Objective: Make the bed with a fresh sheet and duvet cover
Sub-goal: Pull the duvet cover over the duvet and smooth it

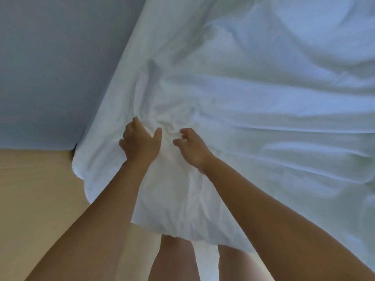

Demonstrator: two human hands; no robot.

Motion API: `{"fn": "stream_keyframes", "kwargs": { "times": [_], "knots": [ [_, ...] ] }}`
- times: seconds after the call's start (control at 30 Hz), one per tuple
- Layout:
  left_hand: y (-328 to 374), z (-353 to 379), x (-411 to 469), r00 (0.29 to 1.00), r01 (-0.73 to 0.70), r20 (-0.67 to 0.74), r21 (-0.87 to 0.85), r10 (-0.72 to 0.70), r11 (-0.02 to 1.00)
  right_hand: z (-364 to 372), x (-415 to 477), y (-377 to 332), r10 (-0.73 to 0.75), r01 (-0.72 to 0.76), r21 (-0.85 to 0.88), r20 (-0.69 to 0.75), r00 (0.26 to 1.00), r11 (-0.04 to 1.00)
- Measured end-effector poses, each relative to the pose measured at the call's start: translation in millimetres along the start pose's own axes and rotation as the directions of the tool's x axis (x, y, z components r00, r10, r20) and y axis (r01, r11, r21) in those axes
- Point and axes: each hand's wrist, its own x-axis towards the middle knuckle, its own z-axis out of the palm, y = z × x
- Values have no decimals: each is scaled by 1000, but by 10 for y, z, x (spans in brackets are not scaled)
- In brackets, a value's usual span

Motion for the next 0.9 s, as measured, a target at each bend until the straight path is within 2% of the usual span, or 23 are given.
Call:
{"fn": "stream_keyframes", "kwargs": {
  "times": [0.13, 0.23, 0.33, 0.4, 0.47, 0.53, 0.63, 0.73, 0.9],
  "knots": [
    [558, 158, -32, 998, -42, 35, -13, 42, 999, -805, -154, 328, -20, 3, -91, -188, 982, 996],
    [972, 272, -158, 983, -131, 121, -80, 140, 988, -1382, -277, 578, -49, -30, -271, -279, 959, 962],
    [1346, 568, -592, 888, -304, 357, -19, 290, 953, -1820, -497, 1012, -9, -140, -454, -310, 951, 880],
    [1472, 811, -1069, 803, -373, 511, 30, 306, 928, -2008, -751, 1371, 8, -169, -555, -282, 960, 814],
    [1561, 1030, -1616, 747, -432, 588, 73, 311, 899, -2183, -1079, 1738, -18, -143, -610, -251, 968, 780],
    [1661, 1282, -2122, 728, -482, 599, 99, 335, 870, -2410, -1424, 2158, -56, -128, -613, -272, 961, 780],
    [1892, 1644, -2783, 718, -502, 601, 100, 350, 859, -2843, -1910, 2827, -22, -239, -502, -459, 888, 831],
    [2168, 1947, -3261, 688, -532, 623, 84, 372, 842, -3192, -2243, 3330, 154, -364, -212, -638, 754, 907],
    [2531, 2249, -3587, 606, -637, 664, 76, 438, 767, -3346, -2452, 3686, 222, -335, 43, -827, 517, 941]
  ]
}}
